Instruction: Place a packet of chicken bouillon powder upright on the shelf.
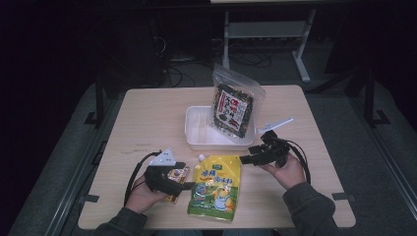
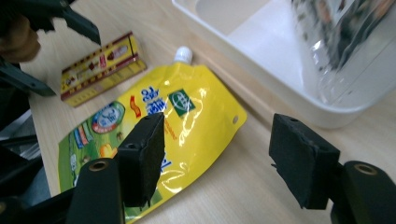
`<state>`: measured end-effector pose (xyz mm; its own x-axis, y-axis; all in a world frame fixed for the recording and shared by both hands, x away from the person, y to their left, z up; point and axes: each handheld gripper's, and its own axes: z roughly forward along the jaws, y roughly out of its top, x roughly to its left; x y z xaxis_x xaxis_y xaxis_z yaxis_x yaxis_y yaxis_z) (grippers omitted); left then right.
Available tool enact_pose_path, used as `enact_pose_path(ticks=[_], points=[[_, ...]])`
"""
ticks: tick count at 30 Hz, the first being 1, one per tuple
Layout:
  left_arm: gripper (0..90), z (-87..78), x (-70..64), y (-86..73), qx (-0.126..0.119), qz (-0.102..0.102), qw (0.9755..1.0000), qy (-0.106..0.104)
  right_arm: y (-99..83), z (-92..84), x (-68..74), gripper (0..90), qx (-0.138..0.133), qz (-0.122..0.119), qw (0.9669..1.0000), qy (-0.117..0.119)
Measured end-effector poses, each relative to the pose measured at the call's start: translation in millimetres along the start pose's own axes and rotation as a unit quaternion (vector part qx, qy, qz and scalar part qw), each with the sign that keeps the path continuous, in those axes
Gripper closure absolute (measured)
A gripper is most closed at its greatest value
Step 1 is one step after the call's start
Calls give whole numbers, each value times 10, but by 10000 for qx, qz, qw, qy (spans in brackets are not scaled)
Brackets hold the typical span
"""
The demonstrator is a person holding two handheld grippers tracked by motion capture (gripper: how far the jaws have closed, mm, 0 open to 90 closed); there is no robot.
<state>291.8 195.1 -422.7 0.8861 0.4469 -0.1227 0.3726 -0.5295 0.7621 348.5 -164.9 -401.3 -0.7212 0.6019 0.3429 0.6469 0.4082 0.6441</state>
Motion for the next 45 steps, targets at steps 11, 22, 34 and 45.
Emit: enact_pose_path(ticks=[11,22,34,45], points=[[193,7,-7,0,-11,-8,10000,-11,-116,212,-9,375,240,156,9996,14],[193,14,-6,1,4,-1,10000,-19,-145,414,-81,419,494,308,9983,57],[194,11,0,-2,-6,-35,10000,-33,-118,617,-136,613,700,460,9963,216],[193,13,13,-9,-8,-64,10000,-34,-124,637,-199,808,617,666,9943,556]])
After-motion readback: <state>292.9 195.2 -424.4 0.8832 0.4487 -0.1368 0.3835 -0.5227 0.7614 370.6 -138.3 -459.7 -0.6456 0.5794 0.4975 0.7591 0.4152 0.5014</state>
